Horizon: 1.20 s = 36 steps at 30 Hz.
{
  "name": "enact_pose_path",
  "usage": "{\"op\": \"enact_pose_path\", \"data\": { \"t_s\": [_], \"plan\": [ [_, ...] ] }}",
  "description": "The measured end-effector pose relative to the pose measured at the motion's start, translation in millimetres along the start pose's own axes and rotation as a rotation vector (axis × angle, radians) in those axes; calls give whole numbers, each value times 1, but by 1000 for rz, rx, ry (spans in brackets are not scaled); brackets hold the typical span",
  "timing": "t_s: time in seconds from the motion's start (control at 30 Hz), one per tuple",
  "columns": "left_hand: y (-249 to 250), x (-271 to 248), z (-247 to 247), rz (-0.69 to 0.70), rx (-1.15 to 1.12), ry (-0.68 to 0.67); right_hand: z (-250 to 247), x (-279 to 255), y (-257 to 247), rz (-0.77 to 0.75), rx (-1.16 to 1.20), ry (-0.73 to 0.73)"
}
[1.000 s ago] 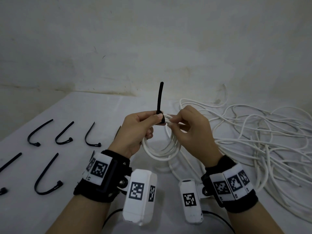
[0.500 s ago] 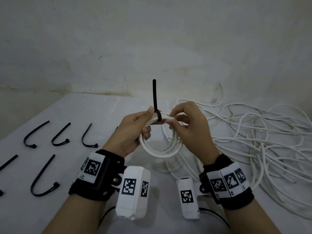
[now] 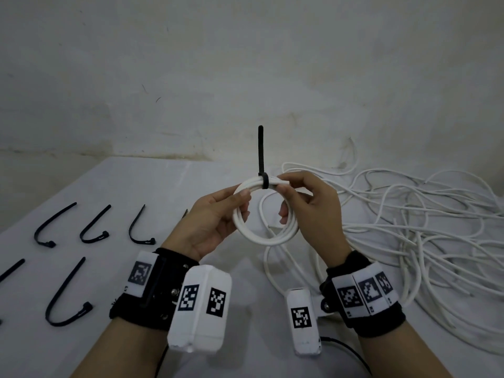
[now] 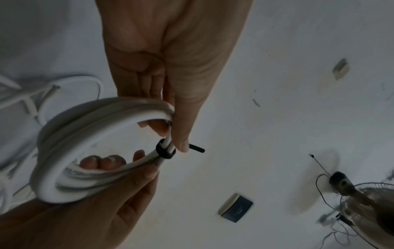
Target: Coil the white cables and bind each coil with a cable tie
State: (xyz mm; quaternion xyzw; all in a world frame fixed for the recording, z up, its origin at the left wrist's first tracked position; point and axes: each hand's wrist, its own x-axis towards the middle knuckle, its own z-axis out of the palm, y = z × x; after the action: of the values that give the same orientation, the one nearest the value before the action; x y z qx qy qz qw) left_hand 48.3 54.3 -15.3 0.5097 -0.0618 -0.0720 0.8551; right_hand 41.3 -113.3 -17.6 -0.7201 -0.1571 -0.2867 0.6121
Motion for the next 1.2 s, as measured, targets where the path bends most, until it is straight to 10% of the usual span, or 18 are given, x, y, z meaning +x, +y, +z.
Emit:
{"op": "enact_pose_path", "data": {
  "t_s": [0.47,1.2],
  "plan": [
    [8,6,-4,360,565,120,31,17,4,35,74,110],
    [122,167,-234,-100,790,700,38,50,125,213,-710,-535]
  ]
}}
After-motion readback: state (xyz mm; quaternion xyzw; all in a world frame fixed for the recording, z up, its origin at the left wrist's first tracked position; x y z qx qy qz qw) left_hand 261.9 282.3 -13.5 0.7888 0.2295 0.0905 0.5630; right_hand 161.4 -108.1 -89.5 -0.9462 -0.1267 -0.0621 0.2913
